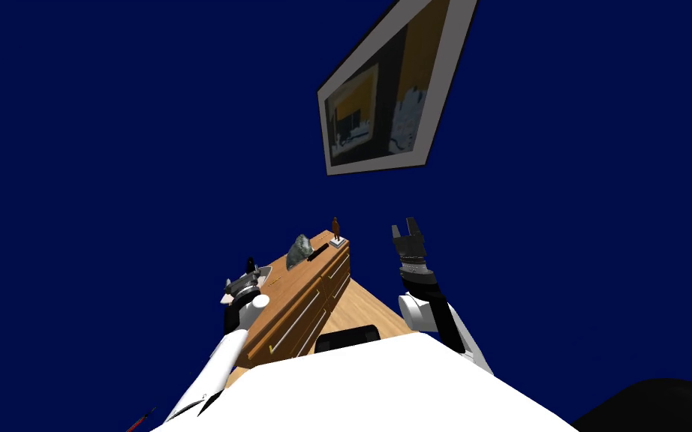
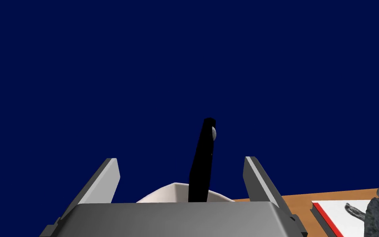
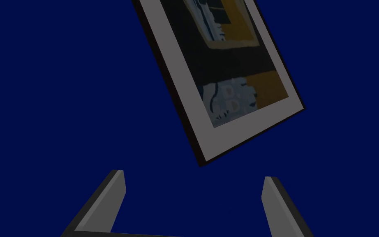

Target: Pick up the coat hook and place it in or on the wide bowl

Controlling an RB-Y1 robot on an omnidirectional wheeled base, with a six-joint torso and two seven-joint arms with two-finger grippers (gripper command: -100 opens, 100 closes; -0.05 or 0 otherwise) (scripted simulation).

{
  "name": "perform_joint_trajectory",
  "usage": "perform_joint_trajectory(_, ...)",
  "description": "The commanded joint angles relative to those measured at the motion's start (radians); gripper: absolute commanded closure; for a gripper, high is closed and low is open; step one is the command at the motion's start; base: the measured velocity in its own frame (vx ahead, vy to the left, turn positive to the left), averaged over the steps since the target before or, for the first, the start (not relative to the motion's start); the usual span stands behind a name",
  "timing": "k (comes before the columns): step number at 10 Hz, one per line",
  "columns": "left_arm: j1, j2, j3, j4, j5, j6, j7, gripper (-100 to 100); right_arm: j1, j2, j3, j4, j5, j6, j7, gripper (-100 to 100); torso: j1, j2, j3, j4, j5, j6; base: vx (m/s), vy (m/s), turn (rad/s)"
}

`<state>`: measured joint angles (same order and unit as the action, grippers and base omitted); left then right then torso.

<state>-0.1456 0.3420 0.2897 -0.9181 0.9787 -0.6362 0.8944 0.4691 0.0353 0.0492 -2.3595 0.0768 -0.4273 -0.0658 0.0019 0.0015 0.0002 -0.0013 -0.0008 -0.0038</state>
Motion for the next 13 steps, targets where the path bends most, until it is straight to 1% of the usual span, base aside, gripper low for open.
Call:
perform_joint_trajectory(1, -0.024, 0.012, 0.012, -0.002, 0.007, 0.034, -0.019, -100, 0.0, 0.0, 0.0, 0.0, 0.0, 0.0, 0.0, 0, 0.0, 0.0, 0.0, 0.0, 0.0, 0.0, -0.024, -0.076, 0.044)
perform_joint_trajectory(7, -0.093, 0.069, 0.052, -0.009, 0.032, 0.141, -0.061, -100, 0.0, 0.0, 0.0, 0.0, 0.0, 0.0, 0.0, 0, 0.001, 0.001, 0.0, 0.0, 0.0, 0.0, -0.024, -0.059, 0.048)
perform_joint_trajectory(8, -0.086, 0.065, 0.046, -0.004, 0.028, 0.126, -0.052, -100, 0.0, 0.0, 0.0, 0.0, 0.0, 0.0, 0.0, 0, 0.0, 0.0, 0.0, 0.0, 0.0, 0.0, -0.006, -0.026, 0.01)
perform_joint_trajectory(9, -0.087, 0.066, 0.047, -0.004, 0.029, 0.13, -0.053, 0, 0.0, 0.0, 0.0, 0.0, 0.0, 0.0, 0.0, 0, 0.002, -0.001, 0.0, 0.0, 0.0, 0.0, 0.0, 0.0, 0.0)
perform_joint_trajectory(13, -0.087, 0.066, 0.047, -0.004, 0.029, 0.13, -0.053, 0, 0.0, 0.0, 0.0, 0.0, 0.0, 0.0, 0.0, 0, 0.004, -0.001, -0.001, 0.0, 0.001, 0.0, 0.0, 0.0, 0.0)
